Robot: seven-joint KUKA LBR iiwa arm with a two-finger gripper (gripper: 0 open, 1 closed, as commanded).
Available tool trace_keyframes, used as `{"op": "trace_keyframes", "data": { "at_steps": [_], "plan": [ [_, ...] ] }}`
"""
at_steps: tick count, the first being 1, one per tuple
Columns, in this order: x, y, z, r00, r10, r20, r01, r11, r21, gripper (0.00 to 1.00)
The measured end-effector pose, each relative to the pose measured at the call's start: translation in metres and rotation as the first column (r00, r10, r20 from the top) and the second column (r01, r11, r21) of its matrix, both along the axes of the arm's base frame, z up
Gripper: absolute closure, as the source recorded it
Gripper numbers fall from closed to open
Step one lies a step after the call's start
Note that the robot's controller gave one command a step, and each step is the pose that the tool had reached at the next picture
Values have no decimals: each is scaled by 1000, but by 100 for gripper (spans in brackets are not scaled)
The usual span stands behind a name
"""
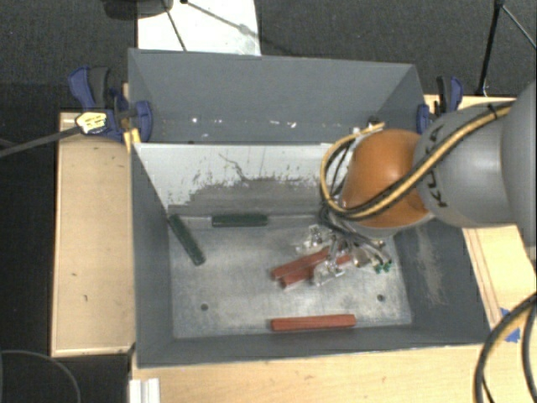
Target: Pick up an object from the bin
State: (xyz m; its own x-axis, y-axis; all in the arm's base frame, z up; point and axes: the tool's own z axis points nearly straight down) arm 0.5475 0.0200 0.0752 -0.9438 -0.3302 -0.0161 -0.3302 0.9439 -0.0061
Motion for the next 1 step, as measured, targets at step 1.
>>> {"op": "trace_keyframes", "data": {
  "at_steps": [1],
  "plan": [
    [-1,0,2,1000,0,-4,0,1000,0,100]
  ]
}}
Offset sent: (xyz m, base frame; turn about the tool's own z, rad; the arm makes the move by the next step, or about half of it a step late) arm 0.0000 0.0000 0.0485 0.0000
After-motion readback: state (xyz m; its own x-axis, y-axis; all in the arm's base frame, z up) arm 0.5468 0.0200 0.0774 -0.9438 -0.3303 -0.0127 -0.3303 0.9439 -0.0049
